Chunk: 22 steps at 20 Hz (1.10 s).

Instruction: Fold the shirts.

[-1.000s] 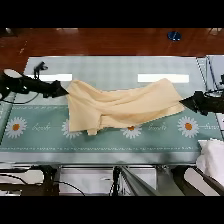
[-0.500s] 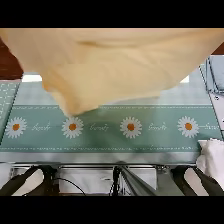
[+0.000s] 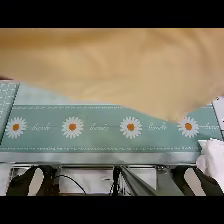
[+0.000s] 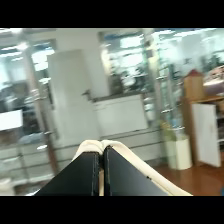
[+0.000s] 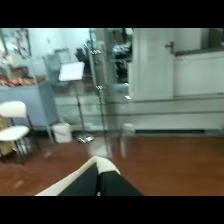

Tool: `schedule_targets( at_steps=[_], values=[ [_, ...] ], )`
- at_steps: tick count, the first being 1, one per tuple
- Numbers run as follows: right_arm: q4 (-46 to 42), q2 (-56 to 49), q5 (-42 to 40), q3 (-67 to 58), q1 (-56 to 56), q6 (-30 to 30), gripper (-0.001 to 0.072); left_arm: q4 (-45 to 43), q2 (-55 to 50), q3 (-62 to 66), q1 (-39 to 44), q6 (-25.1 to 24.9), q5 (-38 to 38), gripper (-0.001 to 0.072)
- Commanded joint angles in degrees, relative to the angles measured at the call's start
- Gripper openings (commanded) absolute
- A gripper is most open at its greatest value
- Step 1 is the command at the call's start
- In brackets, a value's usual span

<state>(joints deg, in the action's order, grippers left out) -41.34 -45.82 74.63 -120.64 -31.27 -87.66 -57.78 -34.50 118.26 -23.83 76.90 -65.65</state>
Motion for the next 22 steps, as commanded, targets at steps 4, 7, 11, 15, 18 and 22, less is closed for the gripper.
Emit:
schedule_targets(
  at_steps=[4, 7, 11, 15, 18, 22],
  values=[
    [-16.4, 3.3, 22.6, -2.7, 0.0, -2.9, 0.0020, -11.5, 2.9, 0.7, 2.2, 3.9, -27.4, 0.0025],
    [-19.7, 1.7, 31.6, -2.1, 0.7, -0.7, 0.0019, -11.9, 2.0, -4.6, 2.1, 2.3, -37.7, 0.0025],
    [-21.7, 1.4, 31.7, 13.7, 3.8, 1.3, 0.0019, -9.6, 2.3, -24.2, 2.1, 1.6, -39.8, 0.0023],
    [-20.9, -1.7, 28.5, 32.4, 3.8, 3.0, 0.0019, -6.1, 0.7, -46.9, 5.6, -0.7, -26.8, 0.0023],
    [-20.2, -10.3, 20.6, 33.8, 4.7, 3.3, 0.0019, -6.3, -9.2, -49.7, 12.2, -3.7, -17.7, 0.0023],
    [-20.4, -22.8, 9.1, 33.8, 11.5, 4.7, 0.0019, -6.3, -24.2, -44.4, 18.1, -4.6, 1.9, 0.0025]
  ],
)
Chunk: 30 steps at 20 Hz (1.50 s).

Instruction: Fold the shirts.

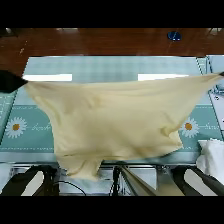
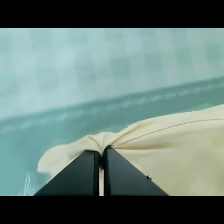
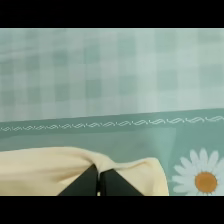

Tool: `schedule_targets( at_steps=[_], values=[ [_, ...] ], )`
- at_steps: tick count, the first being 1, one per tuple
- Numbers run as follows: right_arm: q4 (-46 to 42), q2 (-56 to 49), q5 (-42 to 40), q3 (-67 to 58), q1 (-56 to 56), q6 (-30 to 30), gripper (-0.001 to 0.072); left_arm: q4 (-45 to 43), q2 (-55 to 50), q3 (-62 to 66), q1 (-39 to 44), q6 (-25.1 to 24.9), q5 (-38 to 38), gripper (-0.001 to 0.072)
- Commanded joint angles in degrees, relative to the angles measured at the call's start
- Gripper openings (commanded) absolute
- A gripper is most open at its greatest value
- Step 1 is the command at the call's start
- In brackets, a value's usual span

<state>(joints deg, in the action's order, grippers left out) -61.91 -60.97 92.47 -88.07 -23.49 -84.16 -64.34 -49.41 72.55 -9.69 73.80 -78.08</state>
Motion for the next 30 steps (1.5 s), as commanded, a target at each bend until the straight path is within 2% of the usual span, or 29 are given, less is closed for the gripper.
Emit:
schedule_targets(
  at_steps=[1, 2, 4, 8, 12, 16, 19, 23, 24, 25, 26, 29, 30],
  values=[
    [0.0, -10.2, -12.4, 1.3, 5.2, 2.0, 0.0019, 0.3, -12.9, 3.3, 4.6, -2.7, 16.5, 0.0025],
    [-0.2, -12.7, -17.4, 1.3, 6.6, 2.3, 0.0019, 0.3, -16.5, 5.4, 4.8, -4.3, 18.3, 0.0026],
    [-0.1, -17.0, -26.6, 1.3, 8.6, 2.4, 0.0019, 0.3, -22.4, 8.2, 4.9, -4.4, 21.7, 0.0026],
    [0.0, -24.5, -38.1, 1.3, 10.5, 2.4, 0.0019, 0.3, -30.3, 8.7, 5.1, -4.4, 29.6, 0.0026],
    [0.4, -30.5, -42.8, 1.3, 10.6, 3.3, 0.0019, 0.5, -37.3, 8.7, 6.9, -4.4, 35.3, 0.0027],
    [0.1, -34.6, -46.5, 1.3, 10.9, 4.2, 0.0019, 0.5, -41.7, 8.7, 7.7, -4.4, 44.2, 0.0026],
    [-0.1, -37.6, -48.0, 1.3, 12.4, 6.6, 0.0019, 0.7, -44.4, 8.7, 8.1, -4.4, 47.8, 0.0026],
    [-0.2, -38.7, -46.3, 1.2, 14.7, 7.6, 0.0019, 2.2, -46.9, 8.8, 8.5, -4.8, 44.2, 0.0027],
    [-0.6, -37.8, -45.0, 1.2, 14.6, 7.9, 0.0019, 2.2, -46.2, 9.1, 8.1, -7.8, 41.7, 0.0027],
    [-1.4, -36.4, -43.0, 1.2, 14.1, 7.6, 0.0019, 1.6, -45.2, 9.8, 7.2, -10.0, 37.5, 0.0027],
    [-2.0, -34.8, -40.4, 1.2, 13.2, 6.6, 0.0019, 1.4, -44.3, 10.8, 5.9, -9.8, 31.7, 0.0027],
    [-3.2, -30.4, -29.2, 1.2, 10.6, 1.7, 0.0020, 1.4, -43.0, 14.0, 1.3, -3.1, 12.5, 0.0028],
    [-4.5, -29.8, -25.4, 1.2, 10.0, 1.3, 0.0019, 1.4, -42.9, 14.1, 0.1, -2.5, 7.7, 0.0028]
  ],
)
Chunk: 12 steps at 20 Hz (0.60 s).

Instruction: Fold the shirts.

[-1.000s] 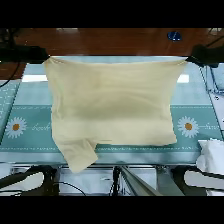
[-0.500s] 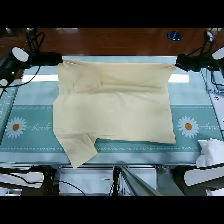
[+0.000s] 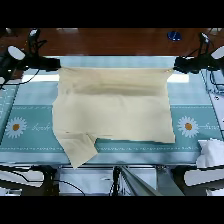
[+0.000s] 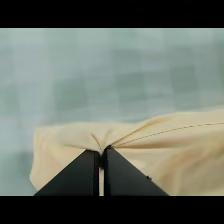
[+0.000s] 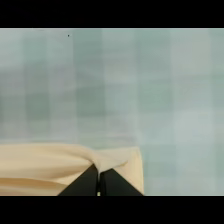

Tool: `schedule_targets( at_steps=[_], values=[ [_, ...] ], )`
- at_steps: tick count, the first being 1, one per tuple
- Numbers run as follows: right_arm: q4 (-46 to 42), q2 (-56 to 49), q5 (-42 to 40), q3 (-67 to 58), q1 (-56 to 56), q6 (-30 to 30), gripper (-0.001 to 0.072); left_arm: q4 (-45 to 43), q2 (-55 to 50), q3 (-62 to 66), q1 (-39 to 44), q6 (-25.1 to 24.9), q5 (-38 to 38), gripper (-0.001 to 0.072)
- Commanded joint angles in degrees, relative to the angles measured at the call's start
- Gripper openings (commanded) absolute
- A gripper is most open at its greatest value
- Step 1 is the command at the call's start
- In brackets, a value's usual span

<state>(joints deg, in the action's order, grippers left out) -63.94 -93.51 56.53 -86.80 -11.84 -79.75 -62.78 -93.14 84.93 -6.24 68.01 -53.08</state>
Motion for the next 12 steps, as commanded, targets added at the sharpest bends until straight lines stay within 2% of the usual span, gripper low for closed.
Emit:
schedule_targets(
  at_steps=[1, 3, 10, 12],
  values=[
    [-4.8, 2.8, 14.2, 0.0, -1.7, -3.8, 0.0019, -0.2, 0.7, 1.4, -4.2, 3.2, -21.3, 0.0028],
    [-8.6, 2.1, 17.1, 0.4, -1.4, -4.2, 0.0020, -0.1, 0.5, -0.5, -4.7, 3.2, -23.9, 0.0028],
    [-9.1, -3.6, 20.4, 1.2, 0.6, -4.9, 0.0020, 1.7, -3.7, -3.1, -1.0, 3.2, -23.1, 0.0028],
    [-10.2, -4.9, 21.2, 1.2, 0.6, -5.5, 0.0020, 1.7, -5.8, -3.1, -0.7, 5.0, -23.1, 0.0029]
  ],
)
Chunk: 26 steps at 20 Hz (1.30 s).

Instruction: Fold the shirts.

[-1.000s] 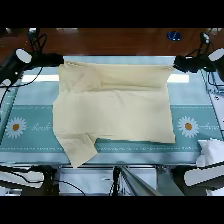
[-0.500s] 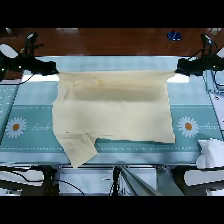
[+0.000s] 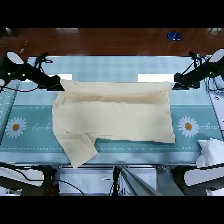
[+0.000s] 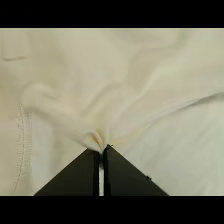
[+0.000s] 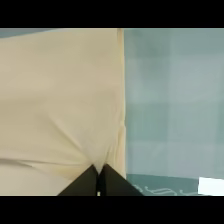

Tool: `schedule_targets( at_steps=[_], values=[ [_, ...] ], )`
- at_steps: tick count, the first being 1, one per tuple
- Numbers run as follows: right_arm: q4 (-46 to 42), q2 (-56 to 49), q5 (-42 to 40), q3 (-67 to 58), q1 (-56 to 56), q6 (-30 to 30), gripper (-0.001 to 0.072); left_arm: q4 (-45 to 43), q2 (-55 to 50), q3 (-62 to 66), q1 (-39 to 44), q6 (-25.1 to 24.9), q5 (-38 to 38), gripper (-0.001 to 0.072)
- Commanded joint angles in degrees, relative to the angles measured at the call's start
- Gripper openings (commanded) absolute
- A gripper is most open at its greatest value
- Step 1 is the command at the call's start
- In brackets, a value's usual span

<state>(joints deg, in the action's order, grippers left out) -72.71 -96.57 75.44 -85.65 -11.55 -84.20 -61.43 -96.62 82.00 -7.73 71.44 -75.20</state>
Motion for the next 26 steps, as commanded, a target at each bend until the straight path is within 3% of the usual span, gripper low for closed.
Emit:
schedule_targets(
  at_steps=[1, 3, 4, 6, 7, 8, 12, 15, 20, 26],
  values=[
    [-1.2, -2.3, 2.4, 0.1, 0.3, -1.2, 0.0020, 0.4, -3.1, -0.2, 0.7, 2.4, -1.1, 0.0029],
    [-1.1, -2.5, 2.1, 0.1, 0.3, -1.1, 0.0021, 0.4, -3.8, -0.2, 0.6, 2.4, -1.3, 0.0033],
    [-1.1, -2.4, 2.1, 0.0, 0.3, -1.0, 0.0024, 0.4, -3.7, 0.0, 0.2, 2.3, -1.4, 0.0074],
    [-1.2, -1.0, 3.1, -0.1, 0.2, 2.8, 0.0099, 0.4, -3.1, 2.4, -1.5, 2.3, -4.0, 0.0345],
    [-1.5, 0.4, 4.7, -0.1, 0.2, 7.1, 0.0175, 0.4, -2.4, 4.1, -3.0, 1.7, -6.0, 0.0516],
    [-3.5, 2.3, 6.6, -0.1, 0.2, 10.6, 0.0287, 0.4, -1.2, 5.5, -5.1, 1.0, -8.3, 0.0611],
    [-6.9, 9.9, 11.5, 2.3, -3.9, 8.2, 0.0424, 1.4, 7.9, -0.7, -14.4, 0.7, -15.0, 0.0612],
    [-2.7, 16.4, 10.8, 14.9, -8.0, 9.2, 0.0423, 4.4, 18.0, -17.2, -17.8, -2.0, -14.2, 0.0609],
    [4.3, 31.1, 0.0, 33.4, -14.2, 11.9, 0.0413, 4.0, 35.8, -44.3, -20.0, -5.0, -8.3, 0.0598],
    [9.5, 38.5, -1.3, 38.2, -19.1, 13.6, 0.0413, 3.8, 43.2, -56.7, -22.4, -6.5, -7.5, 0.0598]
  ],
)
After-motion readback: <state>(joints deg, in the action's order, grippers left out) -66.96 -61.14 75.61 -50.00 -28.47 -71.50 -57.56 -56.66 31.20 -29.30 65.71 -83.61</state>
